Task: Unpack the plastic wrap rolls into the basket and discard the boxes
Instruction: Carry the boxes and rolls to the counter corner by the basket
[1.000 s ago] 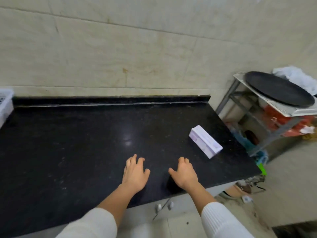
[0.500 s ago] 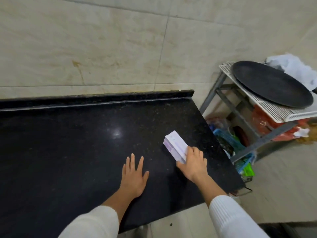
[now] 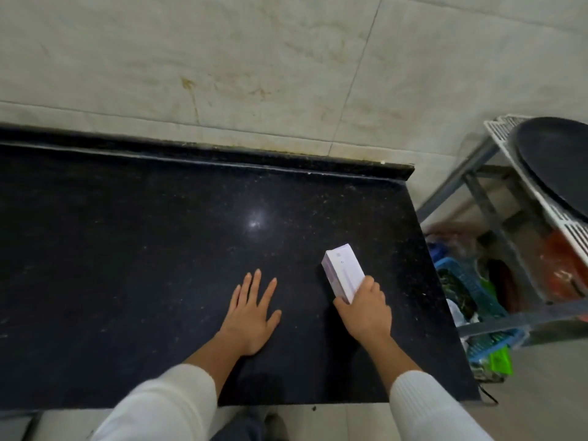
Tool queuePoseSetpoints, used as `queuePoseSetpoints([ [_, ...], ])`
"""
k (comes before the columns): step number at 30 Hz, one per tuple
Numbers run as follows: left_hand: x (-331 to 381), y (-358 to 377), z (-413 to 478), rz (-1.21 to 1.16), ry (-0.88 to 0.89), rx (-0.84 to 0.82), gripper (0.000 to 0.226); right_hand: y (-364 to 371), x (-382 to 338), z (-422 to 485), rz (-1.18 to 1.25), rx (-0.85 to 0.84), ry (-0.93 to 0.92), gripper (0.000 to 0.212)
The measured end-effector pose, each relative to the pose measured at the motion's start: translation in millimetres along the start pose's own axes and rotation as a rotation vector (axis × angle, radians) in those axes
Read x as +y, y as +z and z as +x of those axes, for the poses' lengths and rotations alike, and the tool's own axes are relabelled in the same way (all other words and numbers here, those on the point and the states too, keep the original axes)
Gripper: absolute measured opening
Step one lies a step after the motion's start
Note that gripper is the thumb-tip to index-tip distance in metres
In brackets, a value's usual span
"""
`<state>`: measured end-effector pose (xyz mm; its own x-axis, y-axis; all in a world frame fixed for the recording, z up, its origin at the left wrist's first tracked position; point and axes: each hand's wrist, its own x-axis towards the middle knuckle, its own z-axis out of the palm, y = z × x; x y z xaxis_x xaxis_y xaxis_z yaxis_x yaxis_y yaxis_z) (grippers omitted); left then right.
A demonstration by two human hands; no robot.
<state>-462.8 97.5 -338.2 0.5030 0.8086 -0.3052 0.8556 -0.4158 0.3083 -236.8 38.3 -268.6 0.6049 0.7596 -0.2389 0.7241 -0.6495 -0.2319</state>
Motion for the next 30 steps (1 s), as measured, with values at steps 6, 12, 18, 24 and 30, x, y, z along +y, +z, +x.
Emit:
queuePoseSetpoints([
  [6,13,-18,-9,-0.250,-0.160,0.024,0.071,-2,-20,7,0.090,-0.030,-0.171,0.052],
  [12,-53,-36,-77,-0.307,-0.402,0.141,0.066,19,-113,-15,0.139,-0.096,-0.401,0.050],
  [18,-162,-59,-155,-0.321,-0.655,0.269,0.061,59,-231,-73,0.107,-0.217,-0.620,0.054],
  [24,-292,-85,-233,-0.360,-0.755,0.302,0.059,115,-362,-166,0.107,-0.276,-0.730,0.052],
  [30,-419,-131,-314,-0.437,-0.794,0.390,0.052,166,-489,-269,0.201,-0.397,-0.767,0.050],
])
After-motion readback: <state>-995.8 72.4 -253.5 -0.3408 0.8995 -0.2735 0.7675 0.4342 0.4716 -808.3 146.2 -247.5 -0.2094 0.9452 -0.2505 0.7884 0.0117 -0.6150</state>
